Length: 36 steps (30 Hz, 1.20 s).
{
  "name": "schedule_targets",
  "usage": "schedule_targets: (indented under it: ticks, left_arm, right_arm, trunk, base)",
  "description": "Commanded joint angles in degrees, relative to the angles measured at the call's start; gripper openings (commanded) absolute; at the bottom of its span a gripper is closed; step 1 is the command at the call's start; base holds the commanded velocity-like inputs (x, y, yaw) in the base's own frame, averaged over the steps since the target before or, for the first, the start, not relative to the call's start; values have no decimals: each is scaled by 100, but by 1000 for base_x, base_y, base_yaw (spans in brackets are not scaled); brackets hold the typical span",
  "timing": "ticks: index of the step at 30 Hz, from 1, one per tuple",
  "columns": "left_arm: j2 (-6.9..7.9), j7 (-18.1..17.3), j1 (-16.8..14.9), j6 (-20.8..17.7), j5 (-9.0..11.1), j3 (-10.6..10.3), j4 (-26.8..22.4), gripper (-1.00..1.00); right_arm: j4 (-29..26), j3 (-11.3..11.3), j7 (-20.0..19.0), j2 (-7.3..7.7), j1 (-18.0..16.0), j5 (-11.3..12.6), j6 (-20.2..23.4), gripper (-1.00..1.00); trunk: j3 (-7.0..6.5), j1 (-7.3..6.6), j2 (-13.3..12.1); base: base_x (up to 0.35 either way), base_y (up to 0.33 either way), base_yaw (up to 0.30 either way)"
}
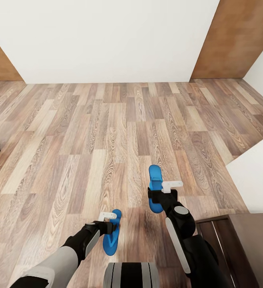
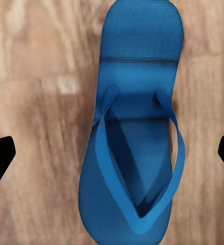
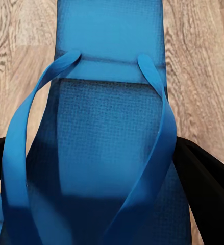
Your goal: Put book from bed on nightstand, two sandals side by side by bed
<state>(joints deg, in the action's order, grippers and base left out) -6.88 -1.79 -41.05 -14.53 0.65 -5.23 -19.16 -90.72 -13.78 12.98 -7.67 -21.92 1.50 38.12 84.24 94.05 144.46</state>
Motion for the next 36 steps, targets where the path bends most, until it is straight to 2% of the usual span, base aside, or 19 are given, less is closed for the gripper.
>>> schedule_targets:
  ticks: [1, 4, 11, 36]
  left_arm:
    - [3, -5, 0, -33, 6, -22, -15, 100]
    - [7, -5, 0, -37, 9, -22, -26, 100]
    - [4, 8, 0, -47, 13, -22, -62, 100]
    - [-3, -46, -34, -127, 32, -22, -271, 100]
  right_arm:
    - [-4, -9, 38, 1, -4, 17, 29, -100]
    - [-4, -5, 38, 1, -4, 17, 29, -100]
    - [-5, -3, 38, 2, -4, 17, 29, -100]
    - [2, -2, 39, 2, -3, 10, 29, -100]
  trunk:
    - [3, -1, 1]
    - [3, -1, 1]
    - [159, 17, 11]
    - [159, 17, 11]
  base:
    - [0, 0, 0]
    - [0, 0, 0]
    - [0, 0, 0]
    - [0, 0, 0]
